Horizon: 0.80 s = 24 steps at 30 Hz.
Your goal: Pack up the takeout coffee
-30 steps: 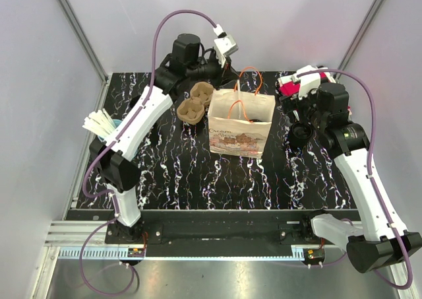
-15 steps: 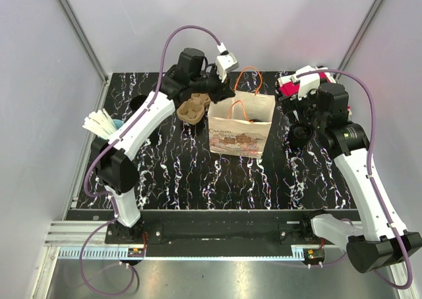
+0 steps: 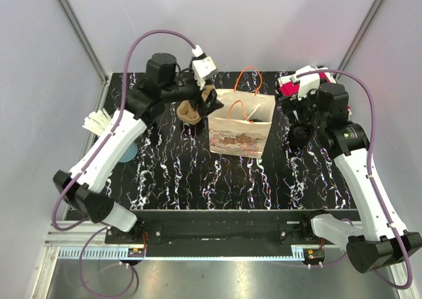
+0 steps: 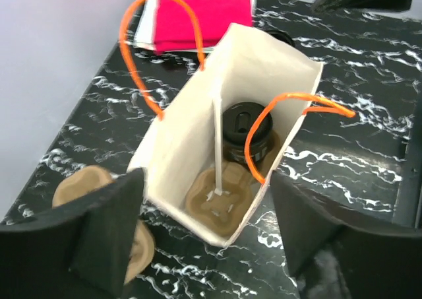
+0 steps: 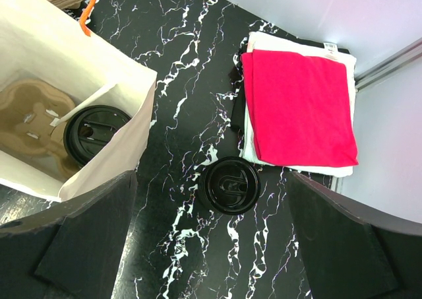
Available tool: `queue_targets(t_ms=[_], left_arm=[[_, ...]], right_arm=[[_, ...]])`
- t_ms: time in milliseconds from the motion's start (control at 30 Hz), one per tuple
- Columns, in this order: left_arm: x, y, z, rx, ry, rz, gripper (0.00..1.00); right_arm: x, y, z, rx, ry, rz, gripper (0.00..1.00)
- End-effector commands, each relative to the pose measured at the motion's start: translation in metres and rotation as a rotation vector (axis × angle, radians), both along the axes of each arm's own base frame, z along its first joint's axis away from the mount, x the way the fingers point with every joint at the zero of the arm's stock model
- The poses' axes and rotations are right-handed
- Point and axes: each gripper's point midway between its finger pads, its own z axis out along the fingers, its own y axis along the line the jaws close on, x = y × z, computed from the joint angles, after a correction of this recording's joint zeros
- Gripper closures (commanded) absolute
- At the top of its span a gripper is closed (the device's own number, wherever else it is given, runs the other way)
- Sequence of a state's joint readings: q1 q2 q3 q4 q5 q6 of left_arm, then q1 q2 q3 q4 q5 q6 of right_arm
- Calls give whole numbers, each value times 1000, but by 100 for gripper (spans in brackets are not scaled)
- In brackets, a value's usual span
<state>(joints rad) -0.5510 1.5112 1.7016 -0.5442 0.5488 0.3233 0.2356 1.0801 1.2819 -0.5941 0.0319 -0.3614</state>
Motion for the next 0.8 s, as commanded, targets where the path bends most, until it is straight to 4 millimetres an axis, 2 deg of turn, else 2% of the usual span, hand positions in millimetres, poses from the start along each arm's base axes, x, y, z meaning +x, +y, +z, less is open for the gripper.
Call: queue_targets(t_ms=[0,67,100,133,167,233,267,333,367,433,567,733,767], left_arm=[[-1,40,26,-19,-85,126,1],[5,58,25,-33,-75,174,1],[1,67,32,-51,-90,188,1],[6,80,35,-62,-99,224,1],[7,87,28,-62,-82,244,1],[9,108,35,-82,-112,304,1],[10,114,27,-81,-94,323,1],[11,132,32,-101,-120,376,1],[12,138,25,-108,-98,397,1],[18,154,27,-121,-111,471,1],[32,181,16,-143,-80,637,1],[33,194,14,-145,-83,697,1],[30,196,19,-162,-96,703,1]], right_arm=[[1,3,9,21,-36,16,0],[1,4,5,17,-23,21,0],[1,3,2,13,-14,20,0],[2,4,-1,11,-7,22,0],[2,3,-3,11,-3,22,0],[3,3,-6,10,3,20,0],[3,4,-7,10,6,23,0],[3,4,-4,10,-2,22,0],[2,9,-3,22,-1,48,0],[2,10,0,26,-8,51,0],[6,3,5,28,-11,-1,0],[12,-18,35,26,-127,-124,0],[9,-20,41,34,-151,-136,0]])
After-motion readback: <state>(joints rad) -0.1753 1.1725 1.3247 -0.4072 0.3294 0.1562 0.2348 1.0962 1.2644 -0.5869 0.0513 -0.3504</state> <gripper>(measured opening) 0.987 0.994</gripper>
